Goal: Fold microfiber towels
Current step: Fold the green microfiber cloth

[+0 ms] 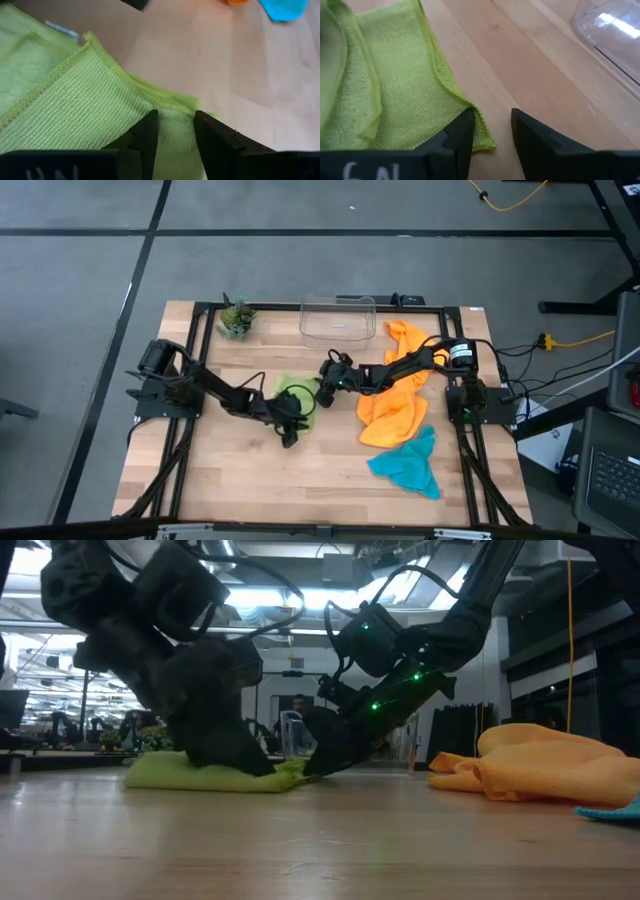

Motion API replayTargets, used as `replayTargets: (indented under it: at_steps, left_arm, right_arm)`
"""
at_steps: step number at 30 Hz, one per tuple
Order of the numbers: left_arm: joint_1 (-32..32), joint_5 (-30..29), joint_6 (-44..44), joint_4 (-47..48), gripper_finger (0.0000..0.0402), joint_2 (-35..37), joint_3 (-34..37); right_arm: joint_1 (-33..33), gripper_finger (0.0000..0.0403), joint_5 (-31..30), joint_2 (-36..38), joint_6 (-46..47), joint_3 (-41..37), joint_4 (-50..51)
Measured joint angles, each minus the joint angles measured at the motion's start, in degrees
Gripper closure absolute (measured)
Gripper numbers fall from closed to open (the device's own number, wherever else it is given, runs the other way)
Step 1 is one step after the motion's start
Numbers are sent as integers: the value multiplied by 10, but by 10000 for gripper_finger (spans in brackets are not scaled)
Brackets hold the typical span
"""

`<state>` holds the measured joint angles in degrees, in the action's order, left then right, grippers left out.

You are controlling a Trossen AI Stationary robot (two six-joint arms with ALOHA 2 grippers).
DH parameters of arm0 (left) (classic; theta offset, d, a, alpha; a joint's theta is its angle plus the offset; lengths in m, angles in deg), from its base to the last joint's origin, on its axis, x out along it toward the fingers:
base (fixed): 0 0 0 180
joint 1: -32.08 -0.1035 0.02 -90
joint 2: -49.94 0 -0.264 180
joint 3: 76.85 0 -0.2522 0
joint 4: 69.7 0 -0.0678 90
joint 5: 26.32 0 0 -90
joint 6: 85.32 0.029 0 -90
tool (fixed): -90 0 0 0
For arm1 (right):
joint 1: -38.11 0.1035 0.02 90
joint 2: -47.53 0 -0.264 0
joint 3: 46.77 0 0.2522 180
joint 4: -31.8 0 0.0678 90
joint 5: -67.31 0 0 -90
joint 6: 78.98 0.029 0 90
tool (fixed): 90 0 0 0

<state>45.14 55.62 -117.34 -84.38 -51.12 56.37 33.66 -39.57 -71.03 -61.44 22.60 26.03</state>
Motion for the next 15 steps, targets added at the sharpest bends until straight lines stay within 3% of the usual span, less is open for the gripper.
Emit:
replayTargets:
  at_steps: [6,15]
  left_arm:
    - [19,-9,0,-12,280,3,2]
    - [-7,-77,82,15,280,43,2]
  right_arm:
    - [0,267,0,-1,0,-1,-2]
    - [3,267,15,10,-14,16,13]
